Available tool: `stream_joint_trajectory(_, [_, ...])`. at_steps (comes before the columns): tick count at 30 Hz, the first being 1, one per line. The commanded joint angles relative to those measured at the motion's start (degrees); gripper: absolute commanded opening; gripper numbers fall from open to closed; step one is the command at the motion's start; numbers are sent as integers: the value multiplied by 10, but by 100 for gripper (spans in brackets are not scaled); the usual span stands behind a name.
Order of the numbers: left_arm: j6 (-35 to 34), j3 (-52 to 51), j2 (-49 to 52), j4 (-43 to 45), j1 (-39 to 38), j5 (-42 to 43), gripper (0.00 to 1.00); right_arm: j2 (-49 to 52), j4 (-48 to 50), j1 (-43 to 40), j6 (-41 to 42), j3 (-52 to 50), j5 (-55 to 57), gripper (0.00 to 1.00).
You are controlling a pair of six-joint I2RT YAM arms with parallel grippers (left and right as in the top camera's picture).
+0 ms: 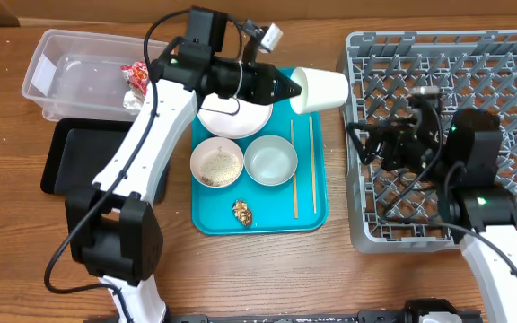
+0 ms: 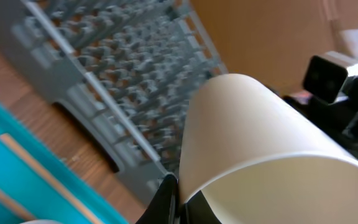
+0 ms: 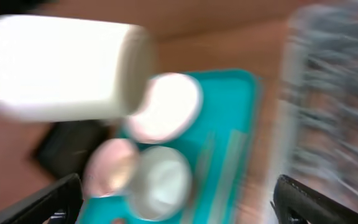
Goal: Sort waste into correct bins and load items into the dishwasher
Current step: 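Lift the cup and hand it to the right gripper above the rack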
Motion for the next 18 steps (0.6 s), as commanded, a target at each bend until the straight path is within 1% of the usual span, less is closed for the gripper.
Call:
stream_joint_trajectory(1, [-20, 8, 21, 4, 13, 136, 4, 17, 49, -11, -19, 16, -224, 100])
stream_joint_trajectory(6, [10, 8, 25, 4, 14, 224, 4, 44, 83, -22, -19, 16, -235, 100])
stream_joint_trajectory(10, [10, 8, 25, 2, 7, 244, 4, 60, 113, -22, -19, 16, -251, 100])
stream_joint_trajectory(18, [9, 8, 25, 2, -13, 250, 4, 79, 212, -22, -18, 16, -365, 100])
